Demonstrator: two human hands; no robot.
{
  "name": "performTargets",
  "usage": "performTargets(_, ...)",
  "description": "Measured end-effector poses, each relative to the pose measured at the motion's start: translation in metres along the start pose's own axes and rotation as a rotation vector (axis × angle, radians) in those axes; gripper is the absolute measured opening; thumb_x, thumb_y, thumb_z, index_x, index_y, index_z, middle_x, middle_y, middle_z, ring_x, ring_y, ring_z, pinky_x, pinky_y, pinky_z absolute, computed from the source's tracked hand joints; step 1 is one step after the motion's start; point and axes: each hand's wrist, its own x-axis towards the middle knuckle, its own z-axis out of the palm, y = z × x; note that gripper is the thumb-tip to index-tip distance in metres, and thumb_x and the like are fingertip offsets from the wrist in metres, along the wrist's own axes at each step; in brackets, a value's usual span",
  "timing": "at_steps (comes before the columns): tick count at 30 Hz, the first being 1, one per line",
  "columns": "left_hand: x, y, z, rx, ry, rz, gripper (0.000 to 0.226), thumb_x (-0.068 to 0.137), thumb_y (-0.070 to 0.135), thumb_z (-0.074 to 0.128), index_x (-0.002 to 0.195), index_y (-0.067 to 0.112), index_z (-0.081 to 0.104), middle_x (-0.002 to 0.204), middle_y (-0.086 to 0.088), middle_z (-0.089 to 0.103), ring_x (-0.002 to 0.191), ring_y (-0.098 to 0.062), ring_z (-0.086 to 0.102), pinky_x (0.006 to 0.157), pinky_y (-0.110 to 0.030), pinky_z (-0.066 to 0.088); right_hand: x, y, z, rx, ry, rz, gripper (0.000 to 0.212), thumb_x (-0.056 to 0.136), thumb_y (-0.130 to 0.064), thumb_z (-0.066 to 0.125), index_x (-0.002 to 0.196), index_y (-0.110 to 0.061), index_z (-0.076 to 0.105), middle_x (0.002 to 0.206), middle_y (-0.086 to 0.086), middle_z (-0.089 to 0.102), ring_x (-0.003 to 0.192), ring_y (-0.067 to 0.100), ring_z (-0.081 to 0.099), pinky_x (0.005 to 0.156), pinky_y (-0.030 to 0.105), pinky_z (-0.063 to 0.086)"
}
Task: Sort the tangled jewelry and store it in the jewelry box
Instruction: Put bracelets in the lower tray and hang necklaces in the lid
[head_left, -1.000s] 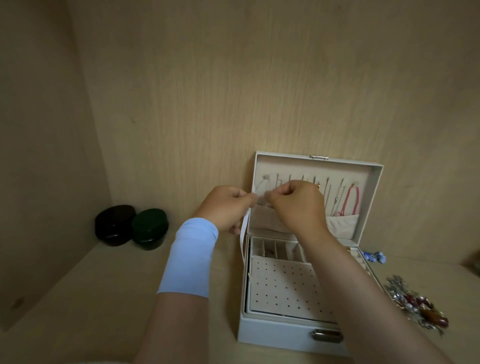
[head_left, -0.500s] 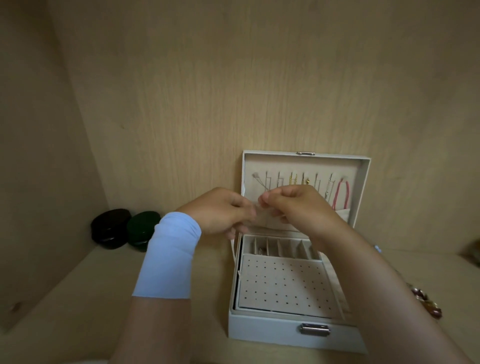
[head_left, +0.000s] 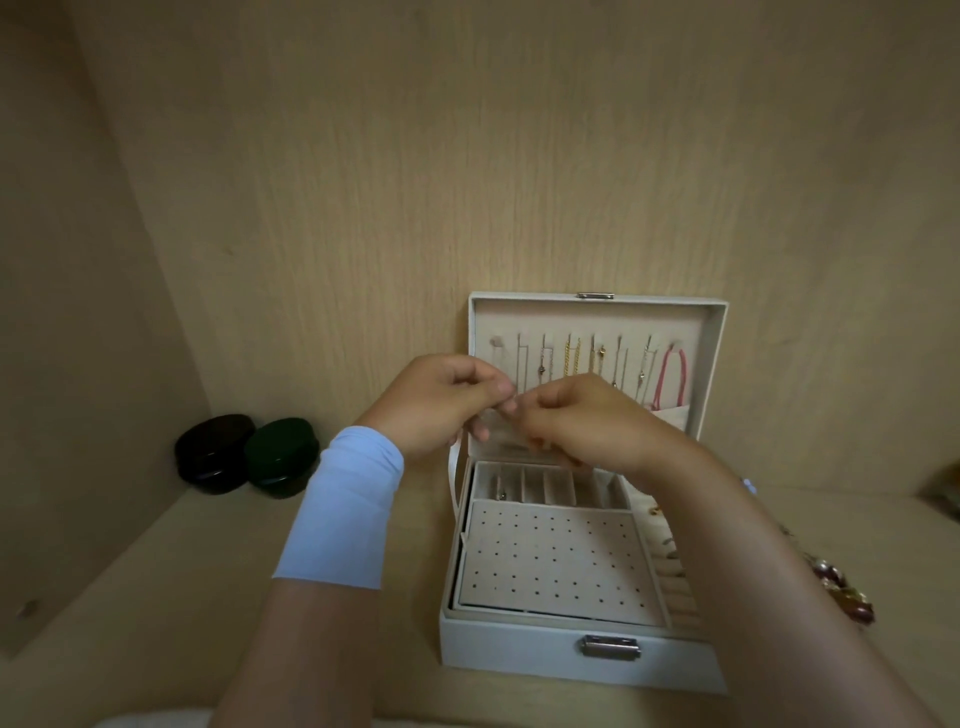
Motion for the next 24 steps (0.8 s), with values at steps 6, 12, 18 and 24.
performTargets(6, 0.002, 0.000, 0.007, -0.009, 0.109, 0.094, 0.010, 0.092, 0.017, 0.067, 0.095, 0.013, 0.075, 0.076, 0.007, 0.068, 0.054, 0.003, 0.056, 0.051, -0.008, 0.042, 0.004, 0.004, 0.012, 0.045, 0.031, -0.024, 0.025, 0.090, -0.030, 0.074, 0.076, -0.009, 0.076, 0.063, -0.001, 0.069, 0.046, 0.008, 0.050, 0.046, 0.019, 0.042)
performTargets(12, 0.008, -0.016, 0.005, 0.297, 0.168, 0.048, 0.017, 0.096, 0.027, 0.059, 0.101, 0.026, 0.075, 0.092, 0.014, 0.070, 0.076, -0.002, 0.062, 0.078, -0.021, 0.046, 0.007, 0.003, -0.004, -0.019, 0.232, -0.146, 0.021, 0.092, -0.026, 0.071, 0.078, -0.013, 0.078, 0.075, -0.002, 0.075, 0.047, -0.007, 0.055, 0.061, 0.020, 0.041)
performTargets(18, 0.006, -0.019, 0.018, 0.660, 0.138, 0.116, 0.027, 0.099, 0.028, 0.052, 0.118, 0.033, 0.070, 0.123, 0.011, 0.066, 0.109, -0.015, 0.061, 0.094, -0.034, 0.051, 0.016, -0.006, -0.009, 0.041, 0.337, -0.231, 0.020, 0.093, -0.024, 0.069, 0.076, -0.017, 0.078, 0.077, 0.003, 0.075, 0.044, 0.003, 0.052, 0.057, 0.027, 0.048)
performTargets(24, 0.006, -0.019, 0.027, 0.858, 0.115, 0.149, 0.035, 0.099, 0.028, 0.048, 0.132, 0.031, 0.058, 0.132, 0.009, 0.050, 0.106, -0.019, 0.060, 0.080, -0.030, 0.048, 0.034, -0.012, -0.016, -0.054, 0.326, -0.237, 0.020, 0.094, -0.027, 0.067, 0.079, -0.019, 0.077, 0.074, 0.009, 0.075, 0.043, 0.013, 0.057, 0.054, 0.024, 0.047)
